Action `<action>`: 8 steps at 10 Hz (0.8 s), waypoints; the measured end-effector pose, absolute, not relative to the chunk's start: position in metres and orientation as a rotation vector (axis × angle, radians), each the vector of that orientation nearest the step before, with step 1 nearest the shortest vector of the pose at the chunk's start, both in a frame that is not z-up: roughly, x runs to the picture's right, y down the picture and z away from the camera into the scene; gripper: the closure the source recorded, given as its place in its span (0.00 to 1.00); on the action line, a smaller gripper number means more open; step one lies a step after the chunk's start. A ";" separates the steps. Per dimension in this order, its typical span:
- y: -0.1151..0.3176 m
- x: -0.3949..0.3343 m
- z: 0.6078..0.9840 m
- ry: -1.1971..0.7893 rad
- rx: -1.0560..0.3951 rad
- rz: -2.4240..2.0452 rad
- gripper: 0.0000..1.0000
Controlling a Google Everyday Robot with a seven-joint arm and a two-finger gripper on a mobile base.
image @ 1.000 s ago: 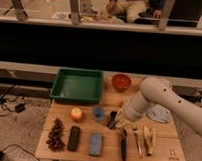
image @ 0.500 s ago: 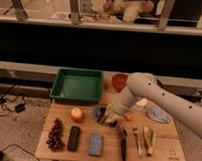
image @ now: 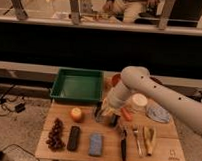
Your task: Stack cups on top of each other
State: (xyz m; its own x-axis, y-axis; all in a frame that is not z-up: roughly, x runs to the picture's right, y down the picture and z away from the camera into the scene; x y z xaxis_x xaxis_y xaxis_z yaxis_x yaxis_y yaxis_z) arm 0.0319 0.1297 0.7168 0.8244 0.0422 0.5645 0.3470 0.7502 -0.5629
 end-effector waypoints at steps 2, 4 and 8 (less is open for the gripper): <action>0.131 0.030 0.724 -0.589 -0.713 -0.188 0.97; 0.130 0.026 0.732 -0.598 -0.707 -0.191 0.97; 0.127 0.020 0.746 -0.604 -0.699 -0.199 0.97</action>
State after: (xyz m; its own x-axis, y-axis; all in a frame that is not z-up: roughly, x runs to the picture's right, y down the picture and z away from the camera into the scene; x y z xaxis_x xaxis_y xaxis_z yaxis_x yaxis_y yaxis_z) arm 0.0199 0.1269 0.7458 0.8122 0.0252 0.5828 0.3666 0.7552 -0.5435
